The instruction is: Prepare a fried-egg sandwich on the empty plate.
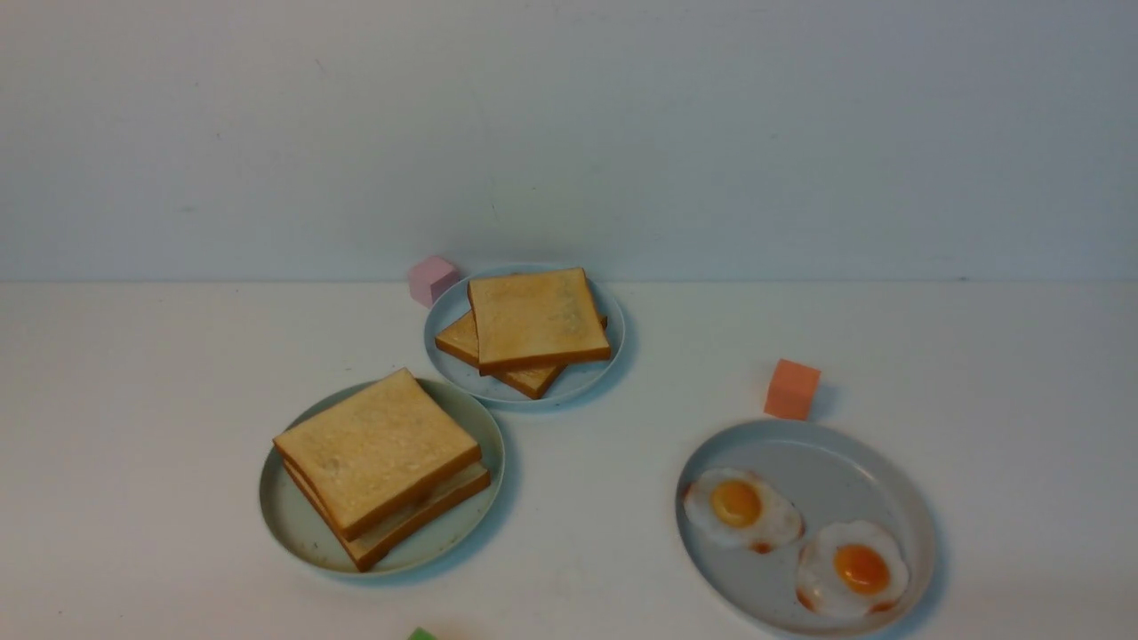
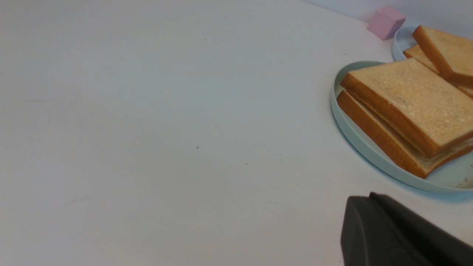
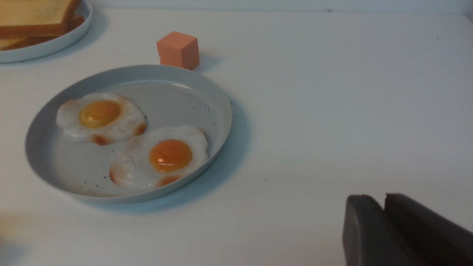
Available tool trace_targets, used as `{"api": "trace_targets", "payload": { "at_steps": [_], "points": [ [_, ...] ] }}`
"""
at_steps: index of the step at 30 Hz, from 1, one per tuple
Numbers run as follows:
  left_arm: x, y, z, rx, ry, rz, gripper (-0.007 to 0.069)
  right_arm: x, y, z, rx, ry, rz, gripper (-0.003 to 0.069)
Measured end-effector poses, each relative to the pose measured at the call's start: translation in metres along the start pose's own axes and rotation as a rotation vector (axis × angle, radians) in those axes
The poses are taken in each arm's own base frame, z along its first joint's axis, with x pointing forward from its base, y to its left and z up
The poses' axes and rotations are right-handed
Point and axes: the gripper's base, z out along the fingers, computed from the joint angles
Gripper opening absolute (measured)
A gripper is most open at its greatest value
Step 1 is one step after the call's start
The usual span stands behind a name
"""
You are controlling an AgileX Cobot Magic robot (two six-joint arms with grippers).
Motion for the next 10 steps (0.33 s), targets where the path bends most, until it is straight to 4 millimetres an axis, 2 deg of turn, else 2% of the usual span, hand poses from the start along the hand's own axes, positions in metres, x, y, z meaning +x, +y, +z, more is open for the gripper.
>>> {"api": "trace_targets", "payload": {
  "at_steps": [10],
  "points": [
    [0.0,0.0,0.0,0.0,0.0,0.0,0.0001,0.0,0.0,0.0,0.0,0.0,0.0,0.0118]
  ]
}}
